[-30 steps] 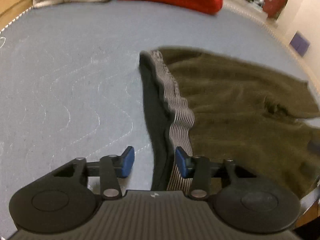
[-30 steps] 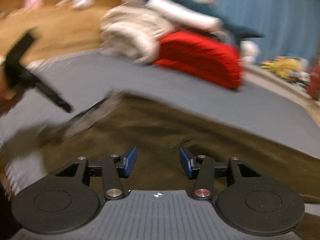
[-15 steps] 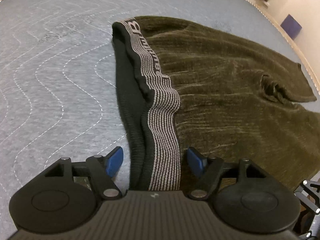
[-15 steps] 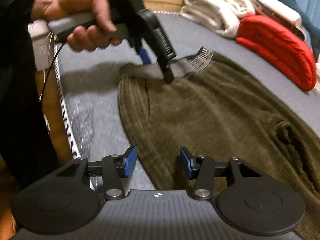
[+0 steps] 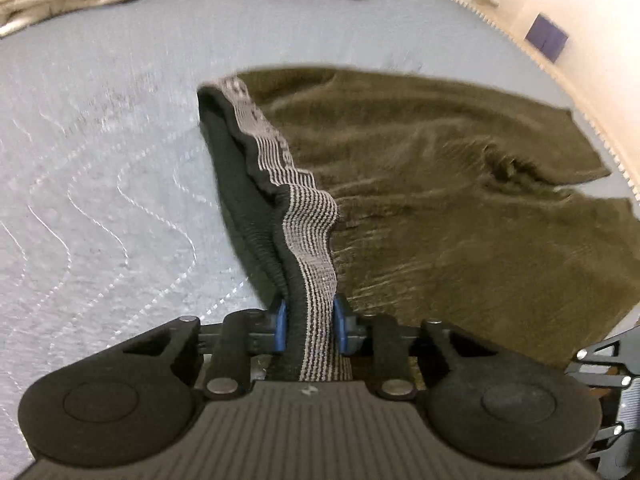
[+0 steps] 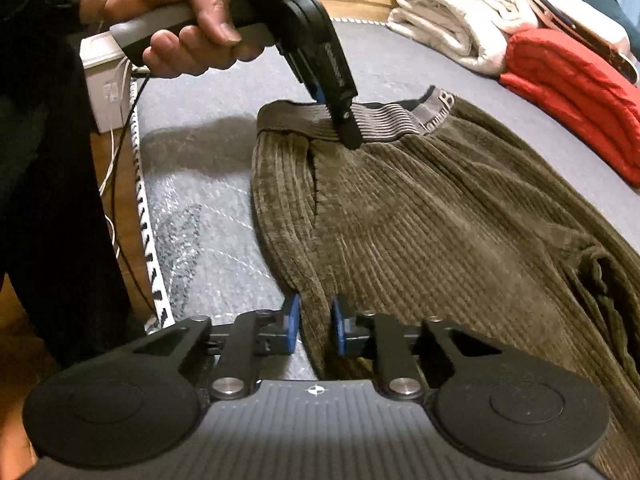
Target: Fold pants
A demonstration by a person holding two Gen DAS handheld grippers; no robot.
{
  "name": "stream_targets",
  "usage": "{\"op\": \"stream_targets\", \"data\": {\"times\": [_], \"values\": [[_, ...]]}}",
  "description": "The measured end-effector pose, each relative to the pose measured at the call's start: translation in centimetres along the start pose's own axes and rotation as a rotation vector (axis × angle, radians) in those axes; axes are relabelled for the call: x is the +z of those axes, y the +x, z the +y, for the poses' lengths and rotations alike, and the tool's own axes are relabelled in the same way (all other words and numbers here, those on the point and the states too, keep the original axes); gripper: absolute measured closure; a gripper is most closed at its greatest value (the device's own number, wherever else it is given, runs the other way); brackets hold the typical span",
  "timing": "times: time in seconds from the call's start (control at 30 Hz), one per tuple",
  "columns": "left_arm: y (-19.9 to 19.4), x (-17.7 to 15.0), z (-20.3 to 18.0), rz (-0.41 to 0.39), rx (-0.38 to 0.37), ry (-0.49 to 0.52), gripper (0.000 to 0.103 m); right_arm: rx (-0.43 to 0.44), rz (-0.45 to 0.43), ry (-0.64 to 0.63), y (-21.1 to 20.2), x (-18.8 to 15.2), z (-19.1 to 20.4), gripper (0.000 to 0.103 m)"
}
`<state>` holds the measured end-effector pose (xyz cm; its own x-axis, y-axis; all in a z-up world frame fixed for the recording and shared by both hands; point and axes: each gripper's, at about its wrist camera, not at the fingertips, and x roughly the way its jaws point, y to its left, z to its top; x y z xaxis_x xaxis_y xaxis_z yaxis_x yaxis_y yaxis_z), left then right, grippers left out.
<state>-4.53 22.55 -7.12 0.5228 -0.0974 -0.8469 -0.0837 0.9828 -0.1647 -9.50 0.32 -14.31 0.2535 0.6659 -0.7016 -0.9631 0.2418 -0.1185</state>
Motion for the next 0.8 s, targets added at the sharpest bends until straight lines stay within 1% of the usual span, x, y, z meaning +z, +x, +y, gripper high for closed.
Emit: {"op": "stream_targets", "data": {"times": [0.07,0.1,0.17,0.2,0.27,0.3,0.33,0.37,0.4,0.43,0.47,0.5,0.53,0.57,0.6,0.67,0.7,0.77,0.8], "values": [[-1.5,-0.1,0.1,-0.031,0.002,0.024,0.08,0.022,-0.038,-0.007,-0.8,0.4,0.2,0.088],[-1.9,-0.2,0.4,-0.031,-0.006,0.018,0.08,0.029,-0.062,-0.003,-1.4,0.7,0.3,0.088],[-1.6,-0.6,1.5,0.002,-0.019,-0.009,0.079,0.044,-0.086,-0.005,-2.0,0.9,0.3,0.088],[-1.0,-0.7,1.6,0.031,-0.011,-0.005,0.079,0.046,-0.082,-0.017,-1.9,0.9,0.3,0.088],[0.2,-0.9,0.8,0.085,0.031,0.053,0.076,0.039,-0.045,-0.041,-1.3,0.6,0.5,0.086],[0.7,-1.0,0.2,0.101,0.072,0.092,0.069,0.043,-0.013,-0.04,-0.9,0.5,0.4,0.085],[0.8,-0.9,-0.4,0.094,0.108,0.118,0.066,0.046,0.017,-0.038,-0.6,0.5,0.5,0.084],[0.5,-0.7,-0.7,0.067,0.131,0.134,0.062,0.042,0.03,-0.039,-0.6,0.5,0.5,0.081],[-0.1,-0.5,-1.0,0.03,0.152,0.146,0.058,0.039,0.028,-0.034,-0.9,0.5,0.5,0.075],[-0.9,-0.3,-1.2,-0.026,0.18,0.157,0.056,0.039,0.019,-0.018,-1.3,0.7,0.2,0.071],[-1.7,-0.1,-1.4,-0.082,0.189,0.166,0.054,0.043,0.001,0.015,-1.8,0.9,-0.3,0.064],[-2.2,0.0,-1.6,-0.116,0.168,0.166,0.054,0.046,-0.018,0.049,-2.5,1.1,-0.7,0.059],[-2.5,0.1,-1.6,-0.137,0.119,0.159,0.055,0.047,-0.037,0.088,-3.1,1.3,-1.4,0.059],[-2.5,0.1,-1.8,-0.137,0.072,0.156,0.055,0.046,-0.048,0.116,-3.5,1.3,-1.8,0.058],[-2.3,0.1,-2.0,-0.126,0.033,0.167,0.055,0.041,-0.053,0.143,-3.7,1.3,-2.3,0.058],[-1.3,-0.4,-3.3,-0.07,-0.005,0.25,0.054,0.014,-0.038,0.179,-3.6,1.0,-3.0,0.058],[-0.3,-0.8,-3.9,-0.019,-0.004,0.293,0.054,-0.014,-0.006,0.181,-3.1,0.7,-3.2,0.058],[2.1,-1.5,-4.6,0.097,0.046,0.343,0.055,-0.074,0.105,0.163,-1.3,0.1,-3.1,0.058],[2.6,-1.7,-5.0,0.1,0.065,0.38,0.054,-0.085,0.15,0.153,-0.6,-0.3,-3.0,0.056]]}}
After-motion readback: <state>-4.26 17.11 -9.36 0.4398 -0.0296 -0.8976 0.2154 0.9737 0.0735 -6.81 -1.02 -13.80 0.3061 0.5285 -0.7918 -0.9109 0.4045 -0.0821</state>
